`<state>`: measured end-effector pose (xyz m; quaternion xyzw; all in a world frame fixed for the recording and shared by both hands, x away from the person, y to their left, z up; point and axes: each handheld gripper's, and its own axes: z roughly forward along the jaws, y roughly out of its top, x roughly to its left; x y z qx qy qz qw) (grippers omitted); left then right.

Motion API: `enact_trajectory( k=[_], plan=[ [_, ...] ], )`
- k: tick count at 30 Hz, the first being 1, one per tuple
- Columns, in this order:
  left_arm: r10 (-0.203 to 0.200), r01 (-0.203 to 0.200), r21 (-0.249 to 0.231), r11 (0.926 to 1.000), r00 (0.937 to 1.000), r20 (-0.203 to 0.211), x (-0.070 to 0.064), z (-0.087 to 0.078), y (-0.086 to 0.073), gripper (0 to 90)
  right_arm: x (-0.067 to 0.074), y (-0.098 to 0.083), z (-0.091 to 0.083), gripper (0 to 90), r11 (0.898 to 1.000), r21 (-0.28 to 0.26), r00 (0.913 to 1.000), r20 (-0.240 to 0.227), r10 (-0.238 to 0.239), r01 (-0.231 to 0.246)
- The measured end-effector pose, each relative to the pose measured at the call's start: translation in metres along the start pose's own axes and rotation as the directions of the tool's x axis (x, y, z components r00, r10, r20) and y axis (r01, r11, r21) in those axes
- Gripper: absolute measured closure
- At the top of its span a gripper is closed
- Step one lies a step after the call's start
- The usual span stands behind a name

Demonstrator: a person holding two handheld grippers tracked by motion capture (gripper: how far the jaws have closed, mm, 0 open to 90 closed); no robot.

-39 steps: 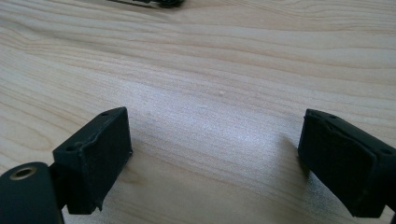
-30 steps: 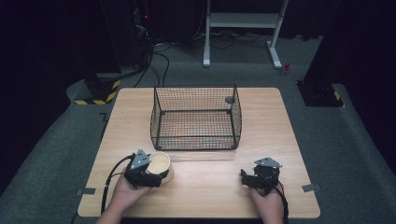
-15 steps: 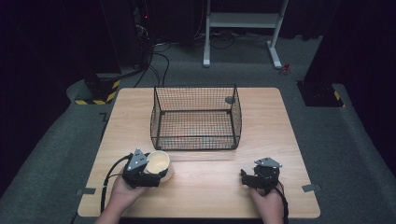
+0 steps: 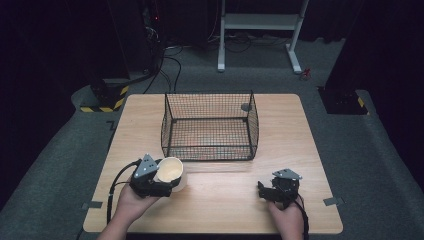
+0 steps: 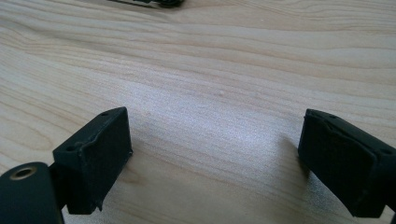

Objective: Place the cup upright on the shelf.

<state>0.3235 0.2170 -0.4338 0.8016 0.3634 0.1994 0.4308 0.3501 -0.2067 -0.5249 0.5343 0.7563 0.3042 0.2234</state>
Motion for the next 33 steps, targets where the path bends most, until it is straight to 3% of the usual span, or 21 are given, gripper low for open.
enact_trajectory(
  k=[20, 33],
  plan=[
    [0.025, -0.026, -0.031, 0.9992, 0.9993, -0.029, 0.004, -0.012, 0.046, 11.0, 0.000, 0.000, 0.000, 9.1, 1.000, 0.000, 1.0000, 0.000, 0.000, 0.000],
    [0.028, -0.029, -0.035, 0.9990, 0.9992, -0.028, 0.005, -0.007, 0.073, 11.0, 0.000, 0.000, 0.000, 9.1, 1.000, 0.000, 1.0000, 0.000, 0.000, 0.000]
  ],
)
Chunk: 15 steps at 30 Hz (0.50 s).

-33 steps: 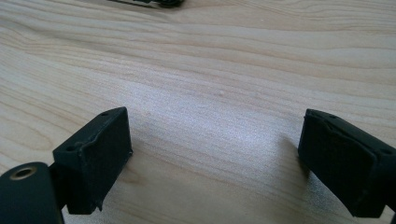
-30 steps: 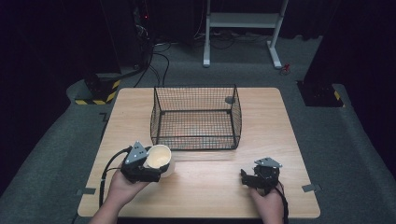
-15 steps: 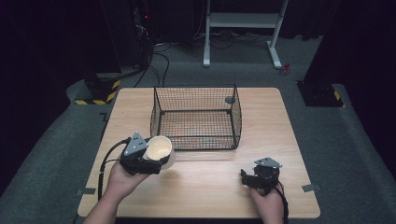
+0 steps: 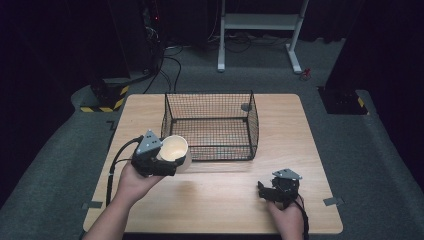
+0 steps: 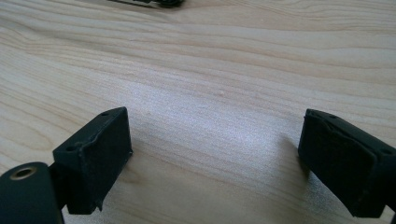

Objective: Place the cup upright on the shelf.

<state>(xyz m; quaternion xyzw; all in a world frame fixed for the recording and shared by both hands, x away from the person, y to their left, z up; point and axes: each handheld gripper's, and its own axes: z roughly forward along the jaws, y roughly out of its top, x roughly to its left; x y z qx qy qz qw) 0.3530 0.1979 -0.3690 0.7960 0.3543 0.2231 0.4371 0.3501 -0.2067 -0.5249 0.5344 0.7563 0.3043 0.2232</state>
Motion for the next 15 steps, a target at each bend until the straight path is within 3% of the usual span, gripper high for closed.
enact_trajectory(
  k=[15],
  plan=[
    [0.027, -0.026, 0.007, 0.9996, 0.9996, -0.005, 0.002, 0.014, 0.026, 11.1, 0.000, 0.000, 0.000, 9.1, 1.000, 0.000, 1.0000, 0.000, -0.001, 0.001]
  ],
)
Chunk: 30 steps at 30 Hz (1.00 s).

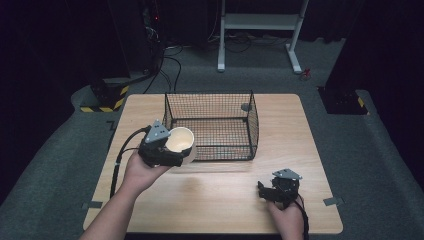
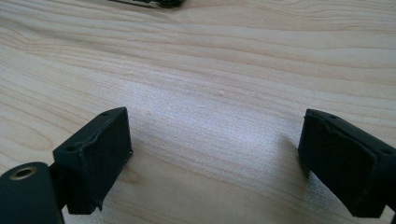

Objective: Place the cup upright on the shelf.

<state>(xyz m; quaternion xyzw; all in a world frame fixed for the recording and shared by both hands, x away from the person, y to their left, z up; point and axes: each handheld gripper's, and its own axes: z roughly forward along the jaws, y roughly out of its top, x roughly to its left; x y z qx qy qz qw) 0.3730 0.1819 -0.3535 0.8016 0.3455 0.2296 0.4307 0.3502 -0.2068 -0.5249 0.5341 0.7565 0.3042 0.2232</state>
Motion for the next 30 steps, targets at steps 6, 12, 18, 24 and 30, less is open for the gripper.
enact_trajectory(
  k=[6, 12, 18, 24, 30],
  plan=[
    [0.000, 0.000, 0.003, 1.0000, 1.0000, 0.001, 0.001, 0.009, 0.011, 11.0, 0.000, 0.000, 0.000, 9.1, 1.000, 0.000, 1.0000, 0.000, 0.000, 0.000],
    [-0.004, 0.003, 0.006, 1.0000, 1.0000, 0.003, 0.003, 0.019, 0.019, 11.1, 0.000, 0.000, 0.000, 9.1, 1.000, 0.000, 1.0000, -0.001, 0.000, 0.000],
    [0.005, -0.005, 0.016, 0.9999, 0.9999, -0.009, 0.005, 0.029, 0.027, 11.1, 0.000, 0.000, 0.000, 9.1, 1.000, 0.000, 1.0000, -0.002, -0.001, 0.001],
    [0.005, -0.005, 0.022, 0.9997, 0.9999, -0.011, 0.008, 0.039, 0.033, 11.1, 0.000, 0.000, 0.000, 9.1, 1.000, 0.000, 1.0000, -0.001, 0.000, 0.000],
    [0.006, -0.005, 0.024, 0.9997, 0.9998, -0.019, 0.013, 0.048, 0.034, 11.1, 0.000, 0.000, 0.000, 9.1, 1.000, 0.000, 1.0000, -0.001, 0.000, 0.000]
  ],
)
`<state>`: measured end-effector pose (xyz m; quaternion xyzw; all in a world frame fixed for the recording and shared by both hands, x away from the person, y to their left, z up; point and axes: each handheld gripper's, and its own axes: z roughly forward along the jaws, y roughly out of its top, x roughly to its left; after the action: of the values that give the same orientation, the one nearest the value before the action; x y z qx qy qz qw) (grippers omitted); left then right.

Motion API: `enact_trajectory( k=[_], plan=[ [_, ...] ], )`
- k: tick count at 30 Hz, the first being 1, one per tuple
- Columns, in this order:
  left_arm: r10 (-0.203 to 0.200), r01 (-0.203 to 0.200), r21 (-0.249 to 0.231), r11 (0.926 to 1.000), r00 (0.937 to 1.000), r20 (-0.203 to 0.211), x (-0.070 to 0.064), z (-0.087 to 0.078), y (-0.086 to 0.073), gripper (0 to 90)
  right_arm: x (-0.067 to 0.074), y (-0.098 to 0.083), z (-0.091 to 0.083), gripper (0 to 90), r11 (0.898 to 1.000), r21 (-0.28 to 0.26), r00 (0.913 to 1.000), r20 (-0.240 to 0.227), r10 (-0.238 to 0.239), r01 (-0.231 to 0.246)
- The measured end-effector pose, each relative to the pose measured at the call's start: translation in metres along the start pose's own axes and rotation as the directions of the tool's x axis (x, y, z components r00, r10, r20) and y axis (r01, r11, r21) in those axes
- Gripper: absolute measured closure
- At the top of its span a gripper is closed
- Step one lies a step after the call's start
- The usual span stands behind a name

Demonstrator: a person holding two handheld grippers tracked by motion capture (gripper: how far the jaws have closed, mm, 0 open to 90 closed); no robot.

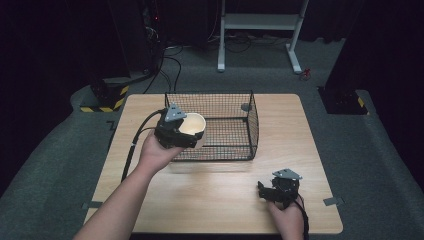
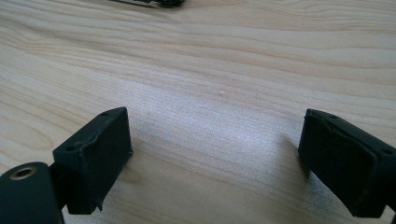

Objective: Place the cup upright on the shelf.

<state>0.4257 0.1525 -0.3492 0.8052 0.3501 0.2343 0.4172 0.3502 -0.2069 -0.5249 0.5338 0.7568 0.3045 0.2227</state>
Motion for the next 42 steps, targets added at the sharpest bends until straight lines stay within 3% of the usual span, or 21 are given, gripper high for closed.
enact_trajectory(
  k=[8, 11, 26, 42],
  plan=[
    [0.004, -0.004, 0.027, 0.9996, 0.9996, -0.026, 0.007, 0.017, 0.005, 11.1, 0.000, 0.000, 0.000, 9.1, 1.000, 0.000, 1.0000, 0.000, -0.001, 0.001],
    [-0.013, 0.014, 0.031, 0.9994, 0.9997, -0.022, 0.010, 0.022, 0.007, 11.1, 0.000, 0.000, 0.000, 9.1, 1.000, 0.000, 1.0000, -0.001, -0.001, 0.001],
    [-0.014, 0.016, 0.047, 0.9988, 0.9993, -0.035, 0.015, 0.046, 0.019, 11.2, 0.000, 0.000, 0.000, 9.1, 1.000, 0.000, 1.0000, -0.002, -0.001, 0.001],
    [-0.025, 0.029, 0.067, 0.9973, 0.9981, -0.056, 0.020, 0.067, 0.021, 11.3, 0.000, 0.000, 0.000, 9.1, 1.000, 0.000, 1.0000, -0.004, -0.003, 0.003]
  ],
)
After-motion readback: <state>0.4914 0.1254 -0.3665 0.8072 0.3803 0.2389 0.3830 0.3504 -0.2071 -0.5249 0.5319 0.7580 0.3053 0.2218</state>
